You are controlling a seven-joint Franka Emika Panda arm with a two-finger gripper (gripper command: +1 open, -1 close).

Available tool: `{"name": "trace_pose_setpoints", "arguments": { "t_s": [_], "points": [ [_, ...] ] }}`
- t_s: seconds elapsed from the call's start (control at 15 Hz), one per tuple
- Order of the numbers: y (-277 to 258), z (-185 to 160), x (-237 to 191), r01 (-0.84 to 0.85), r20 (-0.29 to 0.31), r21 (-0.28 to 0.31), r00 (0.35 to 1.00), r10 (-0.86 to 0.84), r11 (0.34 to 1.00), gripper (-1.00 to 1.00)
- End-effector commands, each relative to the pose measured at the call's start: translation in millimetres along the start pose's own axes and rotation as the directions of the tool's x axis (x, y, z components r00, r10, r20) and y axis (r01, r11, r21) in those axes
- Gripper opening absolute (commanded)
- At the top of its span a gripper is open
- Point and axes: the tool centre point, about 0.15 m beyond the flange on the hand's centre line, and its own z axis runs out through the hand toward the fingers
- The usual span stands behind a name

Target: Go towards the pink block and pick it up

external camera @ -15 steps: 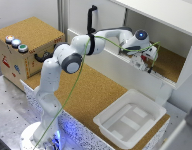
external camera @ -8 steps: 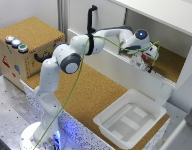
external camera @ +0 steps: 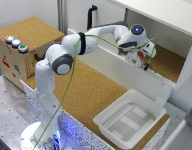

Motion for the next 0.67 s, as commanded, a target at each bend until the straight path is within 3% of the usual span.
{"name": "trace_pose_setpoints", "arguments": {
  "t_s": [0.0, 0.33, 0.6],
  "points": [
    [-45.8, -35.4, -55.5, -0.02, -0.034, -0.139, 0.999, 0.015, 0.99, -1.0],
    [-92.3, -42.2, -100.8, 0.018, 0.047, -0.128, 0.999, -0.012, 0.992, -1.0],
    [-119.6, -36.8, -134.3, 0.078, 0.088, -0.039, 0.993, -0.074, 0.996, -1.0]
  ]
}}
